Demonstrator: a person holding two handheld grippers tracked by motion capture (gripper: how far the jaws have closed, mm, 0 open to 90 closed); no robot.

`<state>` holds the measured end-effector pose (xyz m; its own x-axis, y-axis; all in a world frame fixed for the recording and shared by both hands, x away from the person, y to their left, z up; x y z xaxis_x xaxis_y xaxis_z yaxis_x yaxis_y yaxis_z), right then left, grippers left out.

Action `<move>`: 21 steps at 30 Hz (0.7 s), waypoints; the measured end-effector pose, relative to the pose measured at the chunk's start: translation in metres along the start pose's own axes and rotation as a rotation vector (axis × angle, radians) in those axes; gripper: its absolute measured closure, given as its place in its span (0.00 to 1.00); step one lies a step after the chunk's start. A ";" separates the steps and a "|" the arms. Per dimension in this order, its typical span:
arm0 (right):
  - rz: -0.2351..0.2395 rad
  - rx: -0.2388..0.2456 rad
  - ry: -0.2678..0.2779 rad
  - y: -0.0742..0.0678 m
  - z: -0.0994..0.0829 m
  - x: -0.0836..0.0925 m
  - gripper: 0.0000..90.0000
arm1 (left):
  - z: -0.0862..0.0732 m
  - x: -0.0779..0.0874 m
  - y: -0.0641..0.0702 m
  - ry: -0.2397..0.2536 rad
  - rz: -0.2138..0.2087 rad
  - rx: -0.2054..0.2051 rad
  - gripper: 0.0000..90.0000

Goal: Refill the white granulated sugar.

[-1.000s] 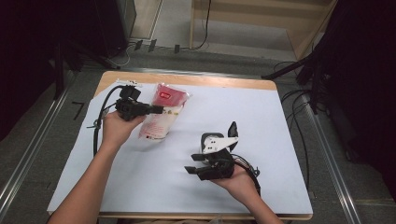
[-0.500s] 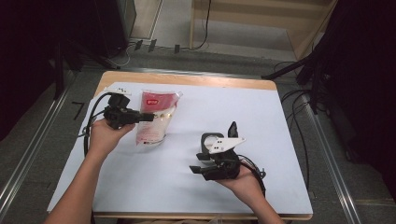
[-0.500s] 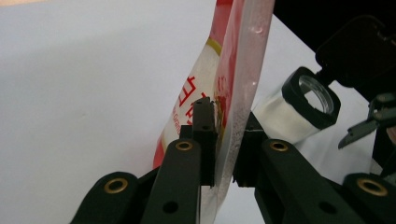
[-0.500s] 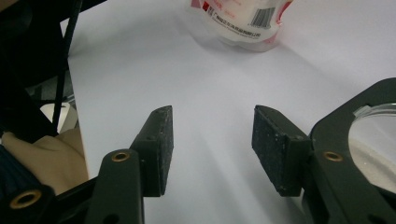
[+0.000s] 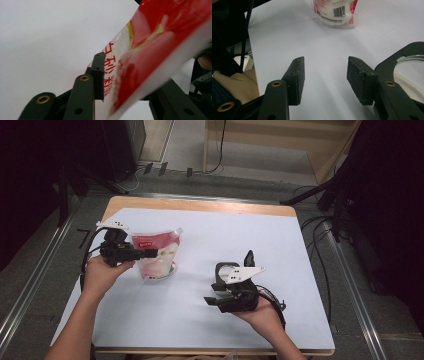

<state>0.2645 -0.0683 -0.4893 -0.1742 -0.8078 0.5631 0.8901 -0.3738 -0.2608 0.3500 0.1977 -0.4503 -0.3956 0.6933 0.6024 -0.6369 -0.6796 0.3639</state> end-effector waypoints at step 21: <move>-0.025 -0.018 0.016 0.011 -0.005 0.023 0.56 | -0.023 0.028 -0.007 -0.044 0.071 0.015 0.56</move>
<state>0.2678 -0.0932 -0.4835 -0.2034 -0.8050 0.5574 0.8777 -0.4022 -0.2605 0.3284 0.2271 -0.4526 -0.4094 0.6322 0.6578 -0.5984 -0.7303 0.3294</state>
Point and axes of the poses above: each handheld gripper's, and its own axes: x roughly backward along the jaws, z roughly out of its top, y roughly to its right, the point moved 7 cm from there along -x, roughly forward along the jaws, and after that the axes turned 4 degrees about z, right-handed, at the moved point
